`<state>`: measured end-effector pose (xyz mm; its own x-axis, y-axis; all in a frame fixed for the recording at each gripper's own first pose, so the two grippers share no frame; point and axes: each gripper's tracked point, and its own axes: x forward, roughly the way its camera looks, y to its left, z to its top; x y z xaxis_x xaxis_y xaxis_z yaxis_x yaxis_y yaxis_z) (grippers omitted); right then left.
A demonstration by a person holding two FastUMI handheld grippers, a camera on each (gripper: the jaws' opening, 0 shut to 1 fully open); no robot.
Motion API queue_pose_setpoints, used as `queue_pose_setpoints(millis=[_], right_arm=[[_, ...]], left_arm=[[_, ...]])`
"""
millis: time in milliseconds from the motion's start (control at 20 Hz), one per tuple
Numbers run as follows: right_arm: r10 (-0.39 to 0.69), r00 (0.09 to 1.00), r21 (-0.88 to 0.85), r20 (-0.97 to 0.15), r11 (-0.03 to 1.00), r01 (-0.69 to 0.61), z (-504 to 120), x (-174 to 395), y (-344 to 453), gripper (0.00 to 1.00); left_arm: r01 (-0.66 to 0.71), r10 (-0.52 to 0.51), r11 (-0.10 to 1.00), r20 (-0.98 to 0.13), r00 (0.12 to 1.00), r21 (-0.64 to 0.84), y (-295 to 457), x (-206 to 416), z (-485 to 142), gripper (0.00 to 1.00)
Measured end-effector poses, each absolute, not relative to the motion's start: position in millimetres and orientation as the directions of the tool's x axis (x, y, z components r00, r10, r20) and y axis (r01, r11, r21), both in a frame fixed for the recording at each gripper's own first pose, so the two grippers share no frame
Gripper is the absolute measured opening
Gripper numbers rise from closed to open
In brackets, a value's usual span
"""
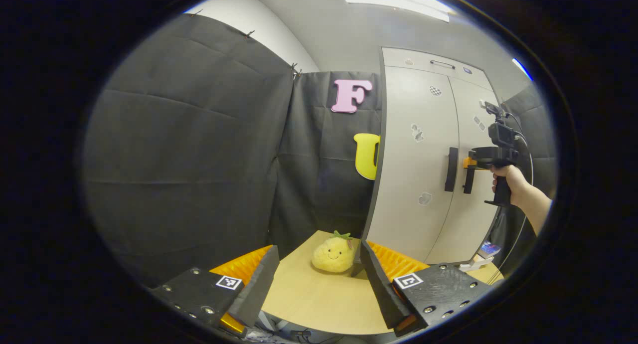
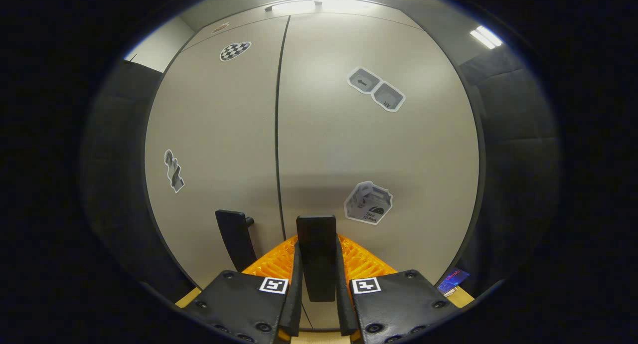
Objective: Open the right door of the double-door shoe cabinet with the right hand, and open the left door with the left hand.
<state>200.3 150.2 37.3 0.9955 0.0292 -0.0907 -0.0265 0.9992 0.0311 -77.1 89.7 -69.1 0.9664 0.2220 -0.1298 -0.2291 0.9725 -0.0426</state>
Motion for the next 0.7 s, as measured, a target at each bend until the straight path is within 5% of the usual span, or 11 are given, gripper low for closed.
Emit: queue_pose_setpoints(millis=[150,400,700], right_arm=[[0.052,0.993,0.044,-0.105,0.998,-0.048,35.9,203.7,150.2,0.32],[0.146,0.983,0.035,-0.112,0.989,-0.143,35.1,199.5,151.5,0.11],[0.189,0.976,0.024,-0.111,0.982,-0.187,35.8,184.5,150.7,0.02]], left_arm=[[-0.229,0.221,0.973,-0.134,0.966,-0.04,88.8,-77.0,-69.3,0.95],[-0.202,0.195,0.978,-0.134,0.972,-0.044,86.9,-76.4,-69.8,0.94],[-0.155,0.149,0.987,-0.135,0.98,-0.035,83.9,-72.4,-72.6,0.93]])
